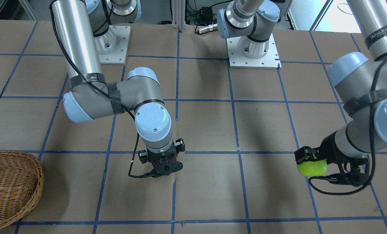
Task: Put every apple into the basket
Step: 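Move dark red apple into basket with right while left carries green apple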
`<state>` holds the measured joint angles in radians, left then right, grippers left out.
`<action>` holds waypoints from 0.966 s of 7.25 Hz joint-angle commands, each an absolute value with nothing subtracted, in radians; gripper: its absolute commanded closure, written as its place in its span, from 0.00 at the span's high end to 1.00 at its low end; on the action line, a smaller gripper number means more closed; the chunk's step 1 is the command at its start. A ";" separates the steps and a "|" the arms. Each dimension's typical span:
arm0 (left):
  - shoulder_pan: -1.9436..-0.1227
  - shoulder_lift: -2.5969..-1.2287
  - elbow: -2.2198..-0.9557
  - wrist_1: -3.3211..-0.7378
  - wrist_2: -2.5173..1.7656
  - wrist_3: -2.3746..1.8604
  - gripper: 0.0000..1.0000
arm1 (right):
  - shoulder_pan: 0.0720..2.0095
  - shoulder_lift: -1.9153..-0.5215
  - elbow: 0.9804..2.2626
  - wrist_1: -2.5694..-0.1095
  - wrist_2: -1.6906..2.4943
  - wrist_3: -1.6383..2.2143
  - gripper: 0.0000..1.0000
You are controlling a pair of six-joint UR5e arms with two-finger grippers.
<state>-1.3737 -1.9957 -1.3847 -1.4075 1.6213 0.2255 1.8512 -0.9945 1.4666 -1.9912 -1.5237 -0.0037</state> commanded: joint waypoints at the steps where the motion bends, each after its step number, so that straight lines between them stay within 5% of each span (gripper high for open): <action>1: -1.497 -1.913 -1.448 -1.431 1.618 0.138 0.32 | 1.667 -1.105 1.418 -1.827 -1.532 -0.005 0.00; 4: -1.737 -1.954 -1.566 -1.162 1.614 -0.185 0.31 | 1.290 -1.120 1.367 -1.801 -1.632 -0.117 0.00; 7: -1.937 -2.035 -1.606 -1.026 1.595 -0.365 0.32 | 1.137 -1.021 1.368 -1.929 -1.653 -0.233 0.00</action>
<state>-1.8675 -2.0070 -1.5858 -1.0594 1.6052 -0.2973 1.1842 -1.0695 1.3684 -1.8568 -1.6371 -0.1841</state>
